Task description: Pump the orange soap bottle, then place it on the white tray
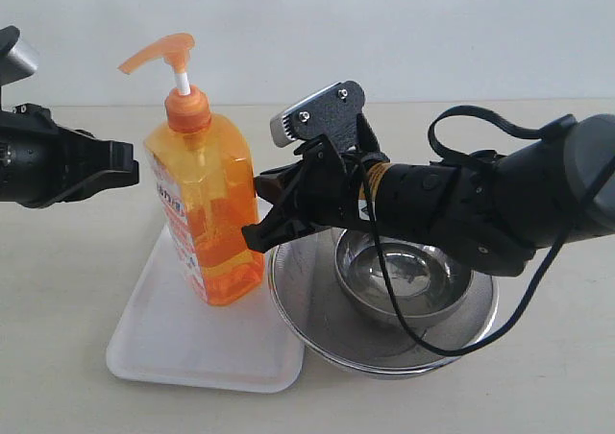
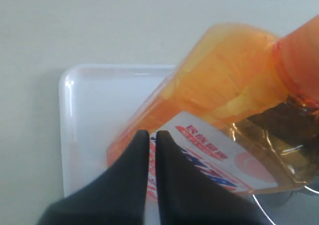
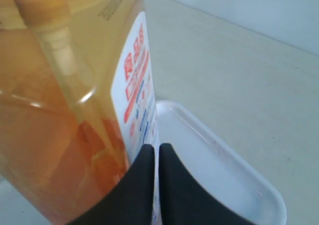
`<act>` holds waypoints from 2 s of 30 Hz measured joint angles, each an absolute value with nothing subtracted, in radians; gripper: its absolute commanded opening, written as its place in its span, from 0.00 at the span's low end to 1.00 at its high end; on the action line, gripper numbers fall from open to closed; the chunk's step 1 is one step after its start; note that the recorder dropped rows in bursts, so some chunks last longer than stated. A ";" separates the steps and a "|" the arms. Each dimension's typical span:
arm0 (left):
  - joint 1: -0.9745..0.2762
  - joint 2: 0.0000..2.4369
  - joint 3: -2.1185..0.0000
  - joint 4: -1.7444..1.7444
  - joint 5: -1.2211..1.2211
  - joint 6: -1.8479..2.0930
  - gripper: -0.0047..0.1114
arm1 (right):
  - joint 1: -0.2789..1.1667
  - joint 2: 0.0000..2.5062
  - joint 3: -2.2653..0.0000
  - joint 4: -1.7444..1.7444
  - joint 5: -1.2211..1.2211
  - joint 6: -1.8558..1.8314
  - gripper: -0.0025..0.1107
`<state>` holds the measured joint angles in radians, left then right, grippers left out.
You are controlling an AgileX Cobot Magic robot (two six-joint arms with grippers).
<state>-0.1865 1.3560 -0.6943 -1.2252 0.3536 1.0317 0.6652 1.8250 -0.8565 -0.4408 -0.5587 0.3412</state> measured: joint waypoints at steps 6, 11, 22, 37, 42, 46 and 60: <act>-0.187 1.409 -0.694 -1.297 0.381 1.113 0.08 | 0.665 1.825 -0.856 -0.445 -0.559 0.342 0.02; -0.187 1.468 -0.694 -1.394 0.383 1.227 0.08 | 0.665 1.825 -0.856 -0.487 -0.559 0.372 0.02; -0.187 1.471 -0.694 -1.449 0.383 1.295 0.08 | 0.663 1.808 -0.856 -0.647 -0.533 0.514 0.02; -0.182 1.471 -0.696 -1.463 0.400 1.327 0.08 | 0.700 1.763 -0.856 -0.782 -0.523 0.645 0.02; -0.181 1.471 -0.696 -1.464 0.403 1.329 0.08 | 0.703 1.762 -0.856 -0.784 -0.496 0.645 0.02; -0.181 1.471 -0.696 -1.464 0.421 1.329 0.08 | 0.705 1.762 -0.856 -0.773 -0.477 0.639 0.02; -0.181 1.471 -0.696 -1.464 0.454 1.336 0.08 | 0.705 1.762 -0.856 -0.718 -0.425 0.606 0.02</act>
<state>-0.1806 1.4712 -0.6963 -1.4645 0.4536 1.3356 0.7052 1.7618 -0.8565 -0.7184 -0.4250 0.6059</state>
